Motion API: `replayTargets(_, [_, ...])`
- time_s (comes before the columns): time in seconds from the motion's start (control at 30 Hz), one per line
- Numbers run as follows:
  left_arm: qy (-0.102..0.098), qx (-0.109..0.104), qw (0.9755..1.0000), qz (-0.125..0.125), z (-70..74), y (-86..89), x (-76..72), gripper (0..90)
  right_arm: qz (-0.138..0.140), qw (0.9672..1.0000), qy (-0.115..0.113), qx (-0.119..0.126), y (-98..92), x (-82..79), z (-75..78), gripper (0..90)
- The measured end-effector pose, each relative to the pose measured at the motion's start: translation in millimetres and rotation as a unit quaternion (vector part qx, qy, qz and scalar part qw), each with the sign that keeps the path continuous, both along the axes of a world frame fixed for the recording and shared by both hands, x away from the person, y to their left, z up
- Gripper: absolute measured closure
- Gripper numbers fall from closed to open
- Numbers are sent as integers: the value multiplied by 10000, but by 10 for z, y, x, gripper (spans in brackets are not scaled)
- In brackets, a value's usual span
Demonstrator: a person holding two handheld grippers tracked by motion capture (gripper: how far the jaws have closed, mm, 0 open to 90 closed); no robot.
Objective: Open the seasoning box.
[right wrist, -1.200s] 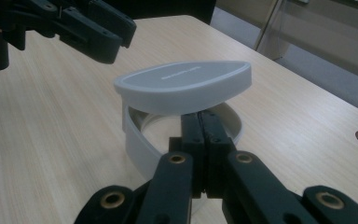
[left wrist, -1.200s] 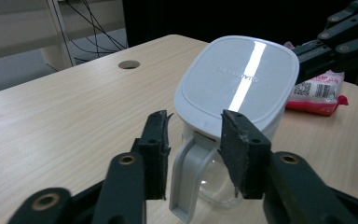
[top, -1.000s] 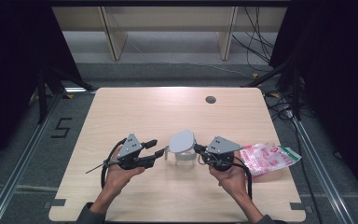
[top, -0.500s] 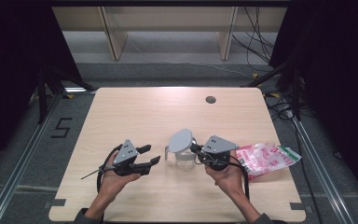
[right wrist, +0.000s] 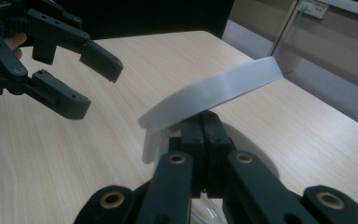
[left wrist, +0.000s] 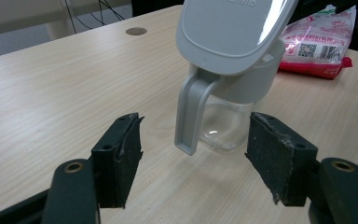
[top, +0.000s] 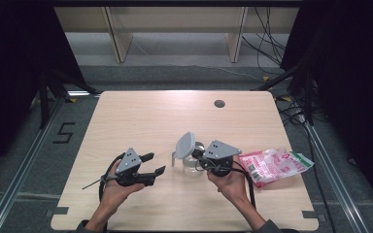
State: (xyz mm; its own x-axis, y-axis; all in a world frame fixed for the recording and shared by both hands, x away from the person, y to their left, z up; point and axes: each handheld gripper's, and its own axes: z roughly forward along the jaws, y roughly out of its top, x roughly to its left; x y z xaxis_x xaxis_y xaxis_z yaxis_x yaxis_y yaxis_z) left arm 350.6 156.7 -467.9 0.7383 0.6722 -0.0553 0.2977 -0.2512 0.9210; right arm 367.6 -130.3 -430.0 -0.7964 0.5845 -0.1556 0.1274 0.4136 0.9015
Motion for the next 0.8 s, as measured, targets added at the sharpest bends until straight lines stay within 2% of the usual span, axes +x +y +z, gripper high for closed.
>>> replayTargets(0.03, [29,5,10000,-14,-2,3,-1,340,96,9999,-62,-51,14,11,6,900])
replayTargets(0.13, [93,-35,9999,-50,-2,11,-5,331,126,9998,-127,-49,46,10,17,900])
replayTargets(0.37, [119,33,9999,-37,-20,22,-20,326,175,9998,-40,-32,113,-1,14,900])
replayTargets(0.4, [130,9,9999,-15,-26,22,-18,326,187,9998,-98,-57,121,5,14,900])
replayTargets(0.43, [148,-1,9999,-19,-34,27,-13,325,157,9999,9,-4,140,-9,7,900])
replayTargets(0.57, [101,57,9999,-33,-32,45,-9,324,228,9997,-46,-31,184,-5,-1,900])
replayTargets(0.63, [179,-21,9998,41,-39,42,-17,322,283,9996,-36,-52,208,-3,-7,897])
replayTargets(0.8, [168,-46,9998,31,-31,59,-23,321,288,9996,-58,-33,223,-8,-7,886])
